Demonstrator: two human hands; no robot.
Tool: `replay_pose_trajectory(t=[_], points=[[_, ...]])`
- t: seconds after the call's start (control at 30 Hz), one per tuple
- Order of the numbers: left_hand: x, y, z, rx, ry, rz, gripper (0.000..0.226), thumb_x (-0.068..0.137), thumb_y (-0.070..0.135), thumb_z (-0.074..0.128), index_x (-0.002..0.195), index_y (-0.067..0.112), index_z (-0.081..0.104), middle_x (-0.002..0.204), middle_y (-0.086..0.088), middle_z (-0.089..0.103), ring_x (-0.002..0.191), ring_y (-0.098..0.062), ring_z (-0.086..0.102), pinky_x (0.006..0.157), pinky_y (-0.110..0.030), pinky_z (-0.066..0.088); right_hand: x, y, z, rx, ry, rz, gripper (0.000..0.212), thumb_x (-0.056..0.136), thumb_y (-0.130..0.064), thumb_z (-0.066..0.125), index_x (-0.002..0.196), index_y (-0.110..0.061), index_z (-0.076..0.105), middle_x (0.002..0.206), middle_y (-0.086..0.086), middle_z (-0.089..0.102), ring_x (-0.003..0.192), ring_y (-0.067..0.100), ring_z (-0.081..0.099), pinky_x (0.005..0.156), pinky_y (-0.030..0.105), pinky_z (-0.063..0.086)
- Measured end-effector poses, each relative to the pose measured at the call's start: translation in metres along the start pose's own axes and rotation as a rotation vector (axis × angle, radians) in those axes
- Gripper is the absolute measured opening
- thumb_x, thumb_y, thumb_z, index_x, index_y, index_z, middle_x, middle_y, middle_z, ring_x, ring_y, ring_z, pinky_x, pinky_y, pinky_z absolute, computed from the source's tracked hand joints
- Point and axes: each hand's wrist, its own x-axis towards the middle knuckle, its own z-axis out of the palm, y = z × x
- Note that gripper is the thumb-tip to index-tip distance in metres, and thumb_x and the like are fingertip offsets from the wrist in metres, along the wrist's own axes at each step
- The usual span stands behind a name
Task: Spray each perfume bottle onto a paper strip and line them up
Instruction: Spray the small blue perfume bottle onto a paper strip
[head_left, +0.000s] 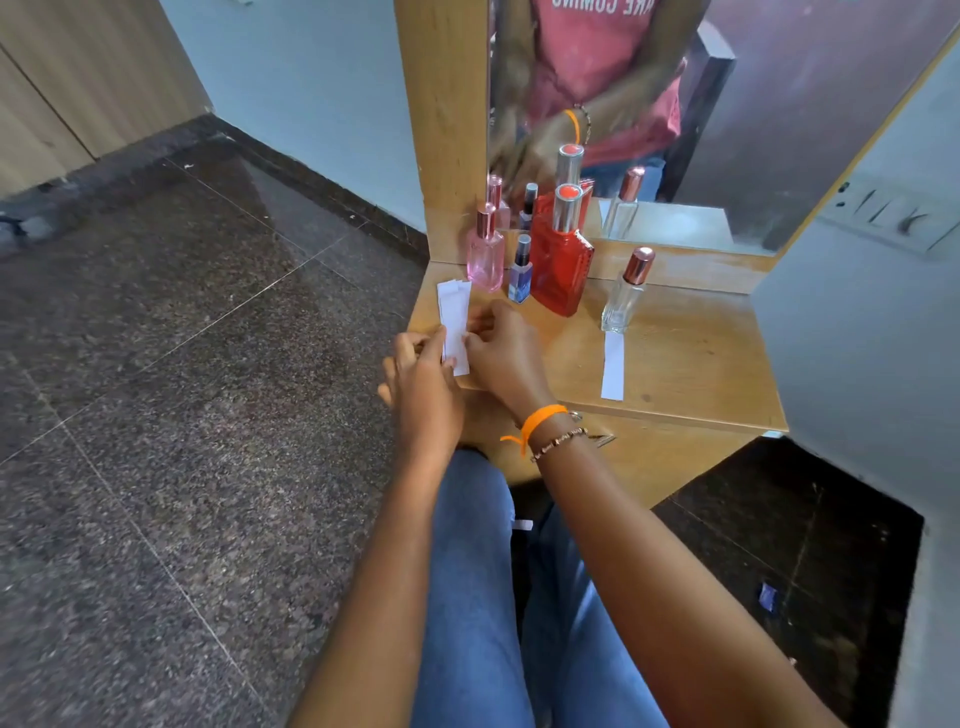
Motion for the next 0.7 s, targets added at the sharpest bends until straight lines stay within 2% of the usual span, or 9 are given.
replay_pose_trajectory(t=[0.07,0.17,0.27,0.43,0.7], points=[[0.000,-0.003,0.000,-0.014,-0.009,0.015,0.039,0.092,0.011,0.049,0.129,0.023,0.052,0.127,-0.003,0.044,0.112,-0.027,0.039,0.089,-0.042,0.029,0.005,-0.001,0.006,0.028,0.037,0.044,0.016,0.080,-0.001,0.057,0.095,-0.002,0.058,0.098,0.013,0.066,0.094,0.030,0.061,0.080,0.038,0.048],[0.000,-0.007,0.000,-0.019,-0.020,0.020,0.041,0.092,0.012,0.049,0.131,0.024,0.051,0.129,-0.002,0.043,0.114,-0.026,0.039,0.086,-0.034,0.022,0.009,-0.002,0.010,0.026,0.055,0.086,0.019,0.077,-0.006,0.064,0.095,-0.004,0.058,0.099,0.013,0.067,0.093,0.028,0.061,0.068,0.028,0.039],[0.001,-0.006,0.000,-0.019,-0.028,0.013,0.041,0.092,0.013,0.049,0.131,0.024,0.051,0.128,-0.002,0.044,0.114,-0.026,0.039,0.088,-0.036,0.025,0.010,-0.004,0.011,0.040,0.103,0.093,0.020,0.073,-0.010,0.072,0.087,-0.009,0.058,0.094,0.013,0.068,0.088,0.026,0.061,0.058,0.024,0.033],[0.001,-0.006,-0.001,0.001,-0.037,0.010,0.040,0.093,0.017,0.048,0.133,0.024,0.050,0.129,-0.002,0.043,0.115,-0.025,0.038,0.092,-0.039,0.028,0.012,-0.005,0.009,0.062,0.117,0.119,0.020,0.068,-0.015,0.079,0.074,-0.014,0.060,0.078,0.003,0.064,0.076,0.016,0.058,0.062,0.025,0.039],[-0.002,-0.006,-0.003,0.045,-0.038,0.043,0.040,0.095,0.019,0.046,0.135,0.023,0.046,0.129,-0.002,0.041,0.113,-0.024,0.037,0.090,-0.038,0.028,0.015,-0.004,0.008,0.024,0.112,0.132,0.012,0.072,-0.011,0.076,0.083,-0.008,0.072,0.092,0.010,0.073,0.089,0.022,0.066,0.074,0.028,0.047]])
